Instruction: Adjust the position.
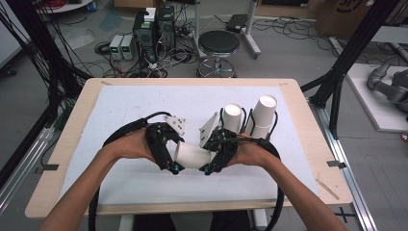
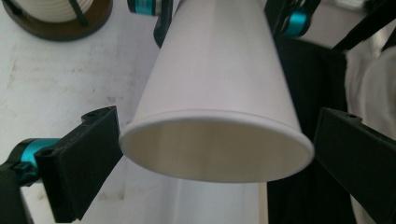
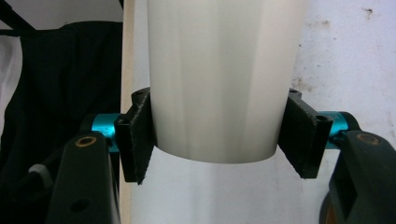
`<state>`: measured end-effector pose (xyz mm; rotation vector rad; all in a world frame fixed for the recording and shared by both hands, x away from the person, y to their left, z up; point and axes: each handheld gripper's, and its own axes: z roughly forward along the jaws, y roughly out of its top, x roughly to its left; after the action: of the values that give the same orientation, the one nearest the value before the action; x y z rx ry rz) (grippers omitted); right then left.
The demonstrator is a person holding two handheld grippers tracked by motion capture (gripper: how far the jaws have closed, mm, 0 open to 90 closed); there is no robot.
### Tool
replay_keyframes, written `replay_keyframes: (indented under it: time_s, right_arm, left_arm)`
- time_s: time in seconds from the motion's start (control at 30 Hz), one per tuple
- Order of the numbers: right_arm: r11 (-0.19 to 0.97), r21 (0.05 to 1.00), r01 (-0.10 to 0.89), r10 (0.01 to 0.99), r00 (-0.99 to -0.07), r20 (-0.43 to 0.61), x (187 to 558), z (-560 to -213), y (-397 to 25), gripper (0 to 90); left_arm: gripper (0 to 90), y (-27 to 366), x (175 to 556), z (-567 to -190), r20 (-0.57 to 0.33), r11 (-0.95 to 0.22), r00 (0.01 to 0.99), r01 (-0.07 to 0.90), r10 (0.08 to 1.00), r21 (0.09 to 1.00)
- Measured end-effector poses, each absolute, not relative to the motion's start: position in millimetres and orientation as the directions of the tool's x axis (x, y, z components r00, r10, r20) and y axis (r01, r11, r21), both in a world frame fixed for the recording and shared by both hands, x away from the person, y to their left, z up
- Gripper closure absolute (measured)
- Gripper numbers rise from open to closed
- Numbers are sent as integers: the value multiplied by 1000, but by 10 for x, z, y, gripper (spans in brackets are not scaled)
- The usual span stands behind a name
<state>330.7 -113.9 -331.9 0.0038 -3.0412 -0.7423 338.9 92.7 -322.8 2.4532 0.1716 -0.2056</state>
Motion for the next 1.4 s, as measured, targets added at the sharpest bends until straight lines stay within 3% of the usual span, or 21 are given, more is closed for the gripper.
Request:
replay_keyframes:
  time_s: [0.5,1.4]
  right_arm:
    - [855,519,7,11,-1000,-4,3304,-3228,-1228,355]
    - [707,702,85,90,-995,30,3234,-3291,-1600,354]
  left_arm:
    - [17,1155,3378,-3196,-207,-607,975,212,79,766]
    - [17,1288,3328,-3313,-220,-396,968,252,124,883]
